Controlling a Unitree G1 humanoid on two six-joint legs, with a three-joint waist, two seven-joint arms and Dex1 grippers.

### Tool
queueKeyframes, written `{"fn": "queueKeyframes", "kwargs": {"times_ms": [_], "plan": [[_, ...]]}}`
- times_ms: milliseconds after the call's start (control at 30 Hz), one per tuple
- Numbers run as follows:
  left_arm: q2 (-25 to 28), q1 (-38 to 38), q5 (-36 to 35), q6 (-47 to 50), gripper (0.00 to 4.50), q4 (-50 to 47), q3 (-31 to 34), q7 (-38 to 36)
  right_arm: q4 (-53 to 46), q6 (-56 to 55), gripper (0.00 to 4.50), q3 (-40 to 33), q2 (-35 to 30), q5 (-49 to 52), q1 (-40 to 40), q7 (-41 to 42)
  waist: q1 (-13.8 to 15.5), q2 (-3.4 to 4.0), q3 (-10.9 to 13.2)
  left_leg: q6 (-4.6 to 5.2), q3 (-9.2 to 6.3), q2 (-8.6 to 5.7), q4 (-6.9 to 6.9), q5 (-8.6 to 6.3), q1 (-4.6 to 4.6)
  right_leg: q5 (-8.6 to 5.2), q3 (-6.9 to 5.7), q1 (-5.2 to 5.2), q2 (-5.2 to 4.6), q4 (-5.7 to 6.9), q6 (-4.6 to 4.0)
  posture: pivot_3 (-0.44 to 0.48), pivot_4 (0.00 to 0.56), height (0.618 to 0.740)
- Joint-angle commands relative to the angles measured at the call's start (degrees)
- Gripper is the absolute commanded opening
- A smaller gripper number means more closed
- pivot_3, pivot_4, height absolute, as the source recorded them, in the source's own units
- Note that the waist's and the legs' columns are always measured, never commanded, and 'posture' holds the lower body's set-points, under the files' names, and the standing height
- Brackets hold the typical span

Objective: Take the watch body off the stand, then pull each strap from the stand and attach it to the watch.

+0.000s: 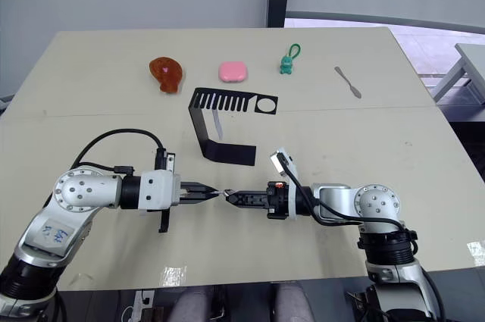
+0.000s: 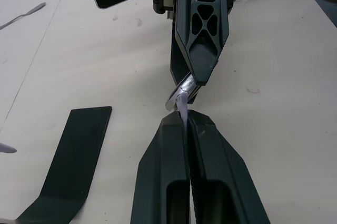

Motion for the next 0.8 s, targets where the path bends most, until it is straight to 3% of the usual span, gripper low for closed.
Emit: {"fn": "queueKeyframes", "kwargs": {"times_ms": [33,800], "plan": [[-1.04,-1.02,-0.21,-0.57,0.0,-3.82,-1.95,0.35,-1.34,-0.44,1.51,0.24,1.32,1.13,-0.78,0.38,0.01,0.0,0.0,0.0,0.0,0.0,0.0,0.0,0.0,0.0,0.0,0.0,0.0,0.0,0.0,0.0,0.15,0.74],[-2.06,-2.83,3.88,-2.18,0.0,-3.14,-3.57,0.78,-1.79,0.88,1.51,0.75,1.57,1.6,-0.82,1.01,0.01,0.0,0.0,0.0,0.0,0.0,0.0,0.0,0.0,0.0,0.0,0.0,0.01,0.0,0.0,0.0,0.15,0.74]]}}
